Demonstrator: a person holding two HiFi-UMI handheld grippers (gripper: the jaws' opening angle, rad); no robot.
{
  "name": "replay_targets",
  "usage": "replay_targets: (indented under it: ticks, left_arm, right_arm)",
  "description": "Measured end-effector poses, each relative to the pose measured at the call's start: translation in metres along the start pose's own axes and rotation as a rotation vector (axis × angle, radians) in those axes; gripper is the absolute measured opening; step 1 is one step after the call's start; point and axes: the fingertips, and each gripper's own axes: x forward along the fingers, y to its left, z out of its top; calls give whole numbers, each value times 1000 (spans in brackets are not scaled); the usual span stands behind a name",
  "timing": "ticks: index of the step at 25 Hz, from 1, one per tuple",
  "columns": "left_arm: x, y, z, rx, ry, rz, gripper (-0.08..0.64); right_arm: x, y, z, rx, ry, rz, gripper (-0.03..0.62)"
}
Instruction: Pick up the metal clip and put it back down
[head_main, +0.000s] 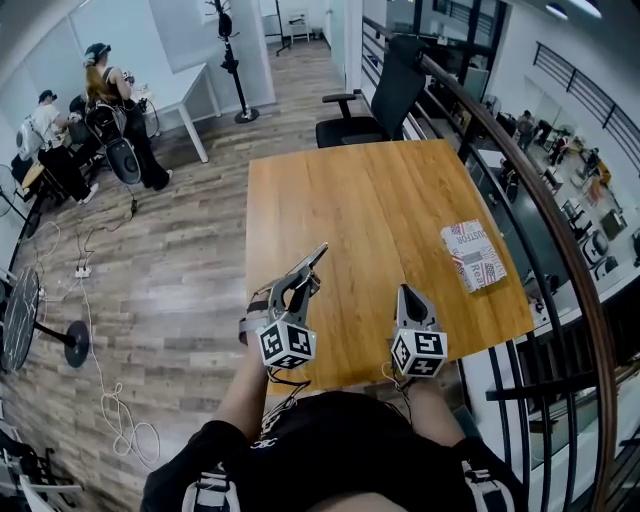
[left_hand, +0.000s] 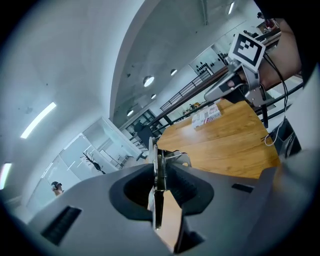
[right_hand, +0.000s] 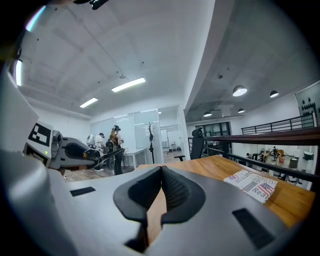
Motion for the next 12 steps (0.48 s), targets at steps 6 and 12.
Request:
replay_targets:
  ticks: [6,12]
  left_arm:
    - [21,-38,-16,39,48,-85,94]
    - [44,-79,-39,159,92,-136,94]
  right_arm:
    - [-19,-17,-3,5,8,-61,17]
    - [-39,-28,-7,7,21,-117,17]
